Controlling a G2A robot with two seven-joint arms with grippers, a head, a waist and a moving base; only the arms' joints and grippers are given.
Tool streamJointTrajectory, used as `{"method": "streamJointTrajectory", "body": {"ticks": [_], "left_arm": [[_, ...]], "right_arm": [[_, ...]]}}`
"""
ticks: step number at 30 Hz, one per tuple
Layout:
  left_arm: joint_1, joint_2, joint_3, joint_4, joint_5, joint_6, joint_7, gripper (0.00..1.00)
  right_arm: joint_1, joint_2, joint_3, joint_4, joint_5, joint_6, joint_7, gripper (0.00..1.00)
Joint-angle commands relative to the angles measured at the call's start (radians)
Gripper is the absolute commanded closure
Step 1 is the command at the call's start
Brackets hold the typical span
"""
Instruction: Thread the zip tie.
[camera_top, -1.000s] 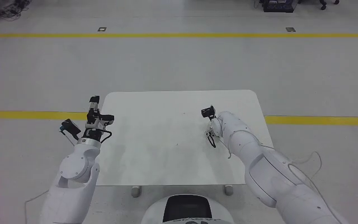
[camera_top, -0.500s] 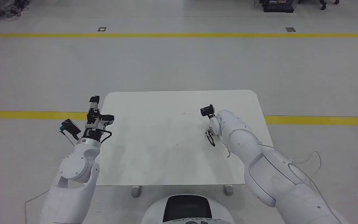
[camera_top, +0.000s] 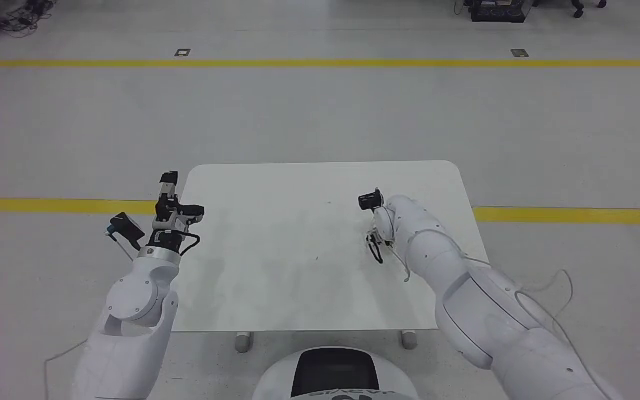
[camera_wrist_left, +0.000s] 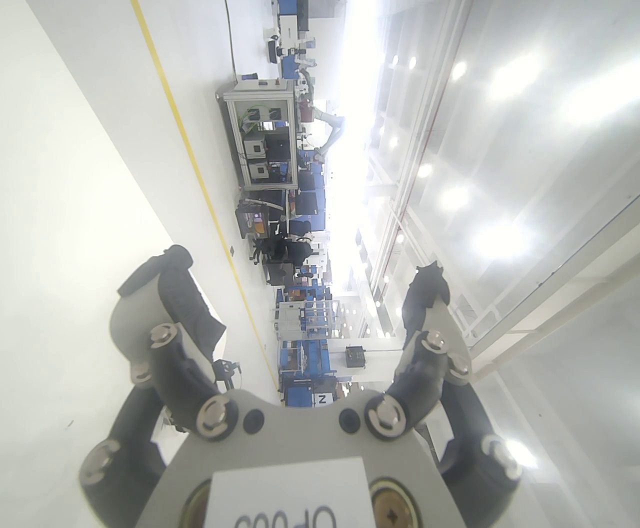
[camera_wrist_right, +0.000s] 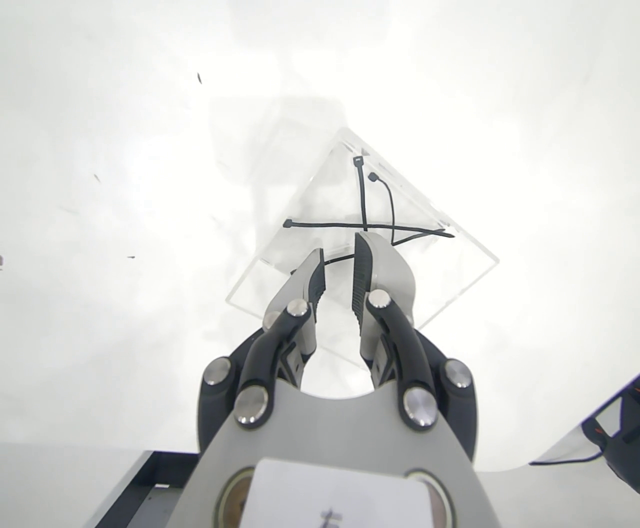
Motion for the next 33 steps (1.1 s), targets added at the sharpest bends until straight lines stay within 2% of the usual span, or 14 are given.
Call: {"method": "streamJointTrajectory", "body": {"ticks": [1, 10, 20, 27, 33], "left_arm": [[0.000, 0.000, 0.000, 0.000, 0.000, 0.000, 0.000, 0.00], [0.000, 0.000, 0.000, 0.000, 0.000, 0.000, 0.000, 0.00], [0.000, 0.000, 0.000, 0.000, 0.000, 0.000, 0.000, 0.00], [0.000, 0.000, 0.000, 0.000, 0.000, 0.000, 0.000, 0.00], [0.000, 0.000, 0.000, 0.000, 0.000, 0.000, 0.000, 0.00]], "right_arm": [[0.001, -0.001, 0.001, 0.001, 0.000, 0.003, 0.004, 0.84], [0.004, -0.006, 0.003, 0.003, -0.008, 0.017, 0.019, 0.80], [0.002, -0.009, 0.009, 0.015, -0.007, 0.019, 0.039, 0.82], [0.000, -0.010, 0.014, 0.017, -0.005, 0.028, 0.045, 0.78], [0.001, -0.010, 0.019, 0.014, -0.002, 0.028, 0.032, 0.79]]}}
